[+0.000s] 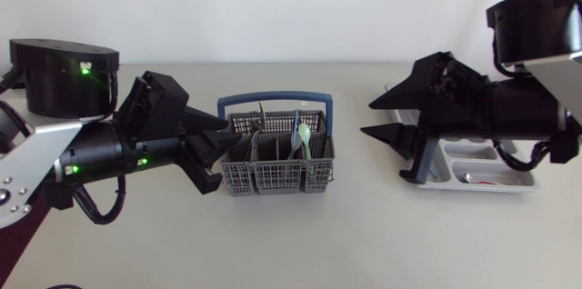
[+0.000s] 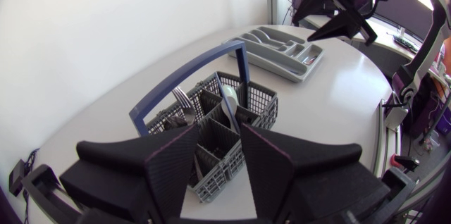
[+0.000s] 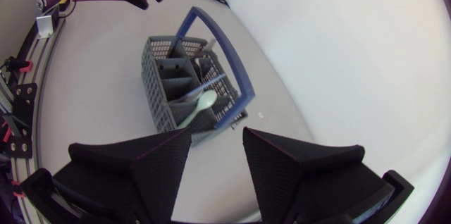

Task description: Sort the cutlery from the basket into the organizer compartments.

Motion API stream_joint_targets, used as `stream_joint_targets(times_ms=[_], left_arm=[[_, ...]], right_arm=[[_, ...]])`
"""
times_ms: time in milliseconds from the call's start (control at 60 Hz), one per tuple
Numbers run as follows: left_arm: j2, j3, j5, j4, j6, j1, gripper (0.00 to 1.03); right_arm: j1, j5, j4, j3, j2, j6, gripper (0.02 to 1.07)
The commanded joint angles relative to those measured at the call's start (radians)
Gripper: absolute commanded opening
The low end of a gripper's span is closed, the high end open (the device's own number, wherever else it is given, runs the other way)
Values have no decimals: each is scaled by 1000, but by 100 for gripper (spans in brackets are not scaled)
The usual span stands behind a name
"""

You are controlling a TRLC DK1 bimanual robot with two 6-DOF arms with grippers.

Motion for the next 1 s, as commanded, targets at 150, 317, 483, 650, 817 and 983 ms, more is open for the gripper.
stream_joint_targets(times_ms=[150,317,483,650,817,983], left_arm=[[8,-56,-6,49,-7,40,42],[14,-76,14,79,8,68,43],[37,-82,39,110,17,99,43],[57,-95,51,152,23,114,43],[75,-102,57,193,26,120,43],[103,-107,57,228,39,123,43]], right_arm=[[250,151,194,-62,37,248,57],[353,206,286,-46,111,354,57],[388,240,352,-12,204,452,57],[394,266,436,14,287,511,57],[417,302,547,20,369,564,57],[433,372,671,15,453,606,53]])
